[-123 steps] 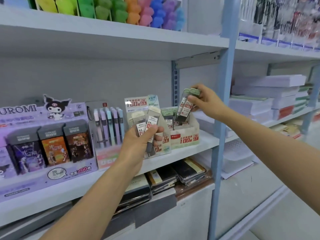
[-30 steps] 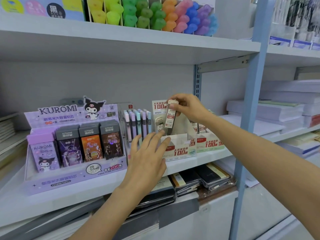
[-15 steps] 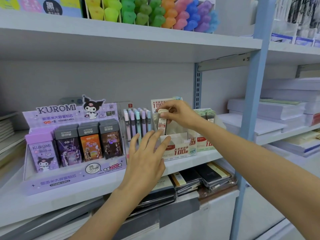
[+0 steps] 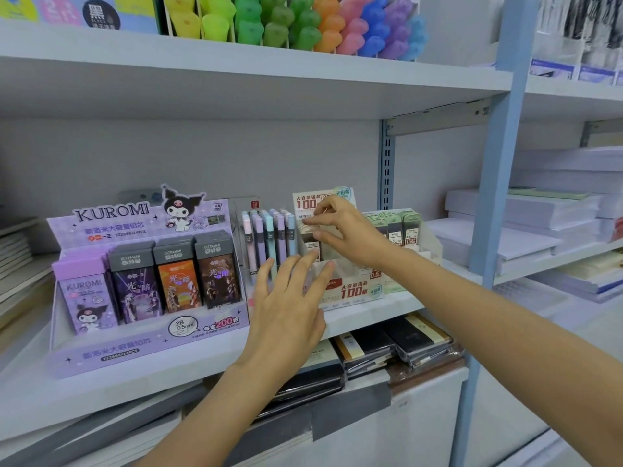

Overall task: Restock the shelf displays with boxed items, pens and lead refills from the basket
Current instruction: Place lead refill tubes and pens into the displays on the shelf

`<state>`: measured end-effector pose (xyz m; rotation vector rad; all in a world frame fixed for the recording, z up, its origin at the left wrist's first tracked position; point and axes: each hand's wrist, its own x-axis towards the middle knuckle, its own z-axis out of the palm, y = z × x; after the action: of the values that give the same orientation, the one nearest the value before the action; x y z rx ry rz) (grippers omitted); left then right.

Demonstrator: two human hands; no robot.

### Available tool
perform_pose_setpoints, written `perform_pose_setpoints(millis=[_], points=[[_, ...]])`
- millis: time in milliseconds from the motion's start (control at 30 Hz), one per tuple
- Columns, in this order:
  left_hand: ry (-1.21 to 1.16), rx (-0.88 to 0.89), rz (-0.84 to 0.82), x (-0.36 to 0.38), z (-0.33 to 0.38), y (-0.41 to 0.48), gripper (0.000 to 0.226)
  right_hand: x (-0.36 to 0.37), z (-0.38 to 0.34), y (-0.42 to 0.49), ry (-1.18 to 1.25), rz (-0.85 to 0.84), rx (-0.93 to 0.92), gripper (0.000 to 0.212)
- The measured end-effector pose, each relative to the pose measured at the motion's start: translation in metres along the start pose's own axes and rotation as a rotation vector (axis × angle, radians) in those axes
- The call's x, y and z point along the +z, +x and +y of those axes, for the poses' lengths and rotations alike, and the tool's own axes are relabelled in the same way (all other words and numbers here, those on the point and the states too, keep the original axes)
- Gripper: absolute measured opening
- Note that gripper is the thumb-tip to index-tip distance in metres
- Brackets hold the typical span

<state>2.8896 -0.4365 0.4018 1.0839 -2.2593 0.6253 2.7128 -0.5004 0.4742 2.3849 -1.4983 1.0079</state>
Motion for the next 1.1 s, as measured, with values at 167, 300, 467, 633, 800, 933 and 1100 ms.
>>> perform_pose_setpoints(millis=[167,300,467,633,800,933,1100], points=[[0.023,0.028,-0.021,0.001,0.000,-0.006,0.072,-0.013,-0.006,-0.028,0.042,0.058,-0.016,0.037],[-0.080,0.043,0.131,-0.003,0.016,-0.026,0.061,-0.017,-0.014,-0.072,0.110,0.238,-0.067,0.025],[-0.192,0.120,0.242,0.035,0.036,-0.080,0.028,0.025,-0.024,-0.145,0.320,0.099,-0.043,0.016],[-0.372,-0.094,-0.235,0.127,0.065,-0.195,0.021,0.144,-0.009,-0.235,0.362,-0.405,0.201,0.016],[-0.360,-0.272,-0.768,0.196,0.090,-0.324,0.031,0.253,0.020,-0.336,0.279,-0.874,0.400,0.017],[-0.293,-0.306,-0.895,0.212,0.088,-0.386,0.053,0.299,0.043,-0.414,0.105,-1.081,0.607,0.030],[-0.315,-0.262,-0.867,0.229,0.083,-0.415,0.060,0.311,0.058,-0.479,-0.088,-1.026,0.819,0.075]])
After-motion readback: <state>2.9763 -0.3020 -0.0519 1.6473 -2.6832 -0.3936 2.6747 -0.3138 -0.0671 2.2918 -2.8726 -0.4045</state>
